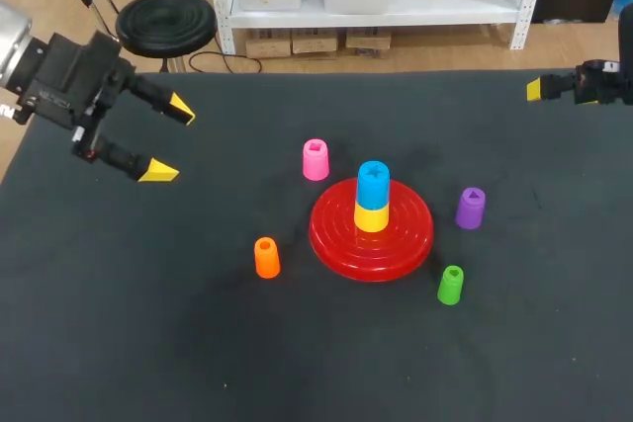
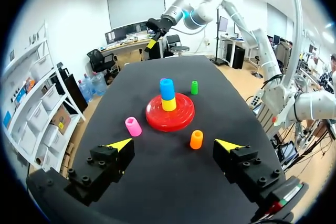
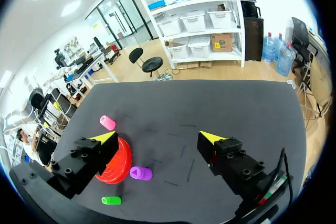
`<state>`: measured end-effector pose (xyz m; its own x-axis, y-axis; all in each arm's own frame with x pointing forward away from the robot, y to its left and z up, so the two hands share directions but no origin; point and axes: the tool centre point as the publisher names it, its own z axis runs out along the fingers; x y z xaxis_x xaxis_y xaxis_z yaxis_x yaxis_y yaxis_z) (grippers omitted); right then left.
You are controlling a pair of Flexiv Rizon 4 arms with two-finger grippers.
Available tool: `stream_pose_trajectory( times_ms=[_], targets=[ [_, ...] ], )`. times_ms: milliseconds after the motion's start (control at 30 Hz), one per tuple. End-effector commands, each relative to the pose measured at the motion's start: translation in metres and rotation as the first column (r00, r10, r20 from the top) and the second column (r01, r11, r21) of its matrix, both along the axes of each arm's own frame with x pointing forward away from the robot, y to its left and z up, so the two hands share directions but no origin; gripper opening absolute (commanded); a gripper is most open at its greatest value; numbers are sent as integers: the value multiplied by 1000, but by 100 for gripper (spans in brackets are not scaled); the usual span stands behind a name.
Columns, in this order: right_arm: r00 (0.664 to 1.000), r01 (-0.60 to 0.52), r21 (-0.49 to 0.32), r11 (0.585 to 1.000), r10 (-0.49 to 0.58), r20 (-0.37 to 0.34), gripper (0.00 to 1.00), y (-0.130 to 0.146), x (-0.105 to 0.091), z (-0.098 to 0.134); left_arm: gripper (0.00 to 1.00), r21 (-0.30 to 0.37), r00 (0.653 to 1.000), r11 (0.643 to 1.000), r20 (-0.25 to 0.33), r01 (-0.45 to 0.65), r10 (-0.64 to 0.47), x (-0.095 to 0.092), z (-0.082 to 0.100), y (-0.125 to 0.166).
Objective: Pick up and stack the cylinders on the red base in this order: pink,purple,orange,green
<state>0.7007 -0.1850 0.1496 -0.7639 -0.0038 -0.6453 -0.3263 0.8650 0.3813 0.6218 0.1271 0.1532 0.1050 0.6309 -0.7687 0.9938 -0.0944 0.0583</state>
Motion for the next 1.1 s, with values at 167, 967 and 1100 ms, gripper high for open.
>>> stream_pose_trajectory(
  times_ms=[167,967,1100],
  targets=[
    [994,-72,-303,950,94,59,100,8,13,33,100,-3,1000,1000,5,-3,3,-2,-1,1],
    [933,-305,-629,715,356,-48,100,99,51,63,100,-3,1000,1000,5,-3,3,-2,-1,1],
    [933,-305,-629,715,356,-48,100,99,51,63,100,-3,1000,1000,5,-3,3,-2,-1,1]
  ],
)
